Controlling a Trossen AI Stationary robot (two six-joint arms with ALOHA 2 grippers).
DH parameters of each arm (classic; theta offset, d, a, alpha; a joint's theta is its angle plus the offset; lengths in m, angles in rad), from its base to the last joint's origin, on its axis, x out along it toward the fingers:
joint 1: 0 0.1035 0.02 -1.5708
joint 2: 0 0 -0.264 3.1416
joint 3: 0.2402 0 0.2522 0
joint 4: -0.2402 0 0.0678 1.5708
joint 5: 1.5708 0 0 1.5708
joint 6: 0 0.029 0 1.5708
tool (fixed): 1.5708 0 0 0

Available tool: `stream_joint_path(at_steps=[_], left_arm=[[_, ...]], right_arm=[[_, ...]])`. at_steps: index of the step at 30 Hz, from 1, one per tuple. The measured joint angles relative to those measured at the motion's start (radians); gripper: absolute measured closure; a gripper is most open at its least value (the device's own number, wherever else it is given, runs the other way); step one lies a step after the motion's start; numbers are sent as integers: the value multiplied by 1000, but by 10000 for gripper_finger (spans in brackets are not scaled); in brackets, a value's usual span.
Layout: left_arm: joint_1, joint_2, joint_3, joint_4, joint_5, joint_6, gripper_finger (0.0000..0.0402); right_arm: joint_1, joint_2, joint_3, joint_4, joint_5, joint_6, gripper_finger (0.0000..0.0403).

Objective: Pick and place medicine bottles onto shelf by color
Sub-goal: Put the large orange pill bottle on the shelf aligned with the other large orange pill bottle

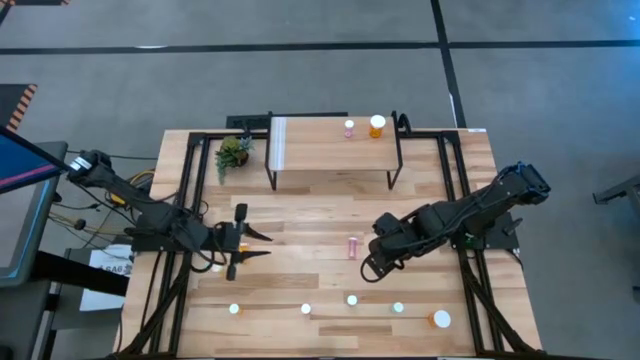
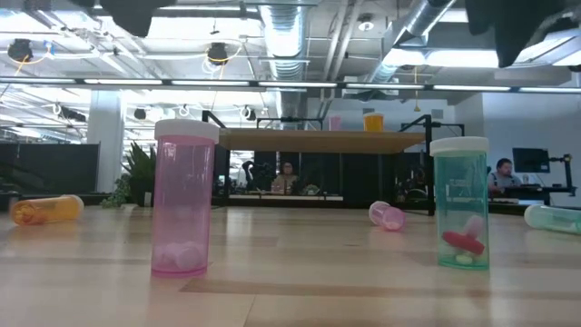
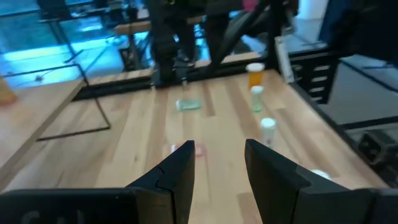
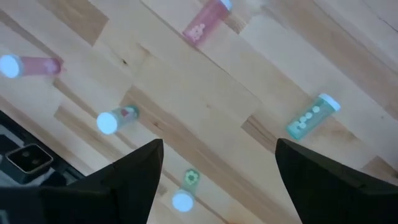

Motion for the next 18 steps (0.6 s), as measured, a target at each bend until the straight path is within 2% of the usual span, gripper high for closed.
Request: stream_joint_path(at_steps=[5,9,13,18], left_arm=[[0,-139,-92,-5,15,-9,272],[3,-276,-166,-6,-10,-36,272],[3,-390,-188,-3,0,-42,272],[2,-460,-192,-3,47,-45,272]], right_arm=[[0,0,0,20,0,-100,72],[-9,0,0,24,-1,-111,72],[-9,0,0,47,-1,-113,72],[46,8,1,123,-3,-116,72]])
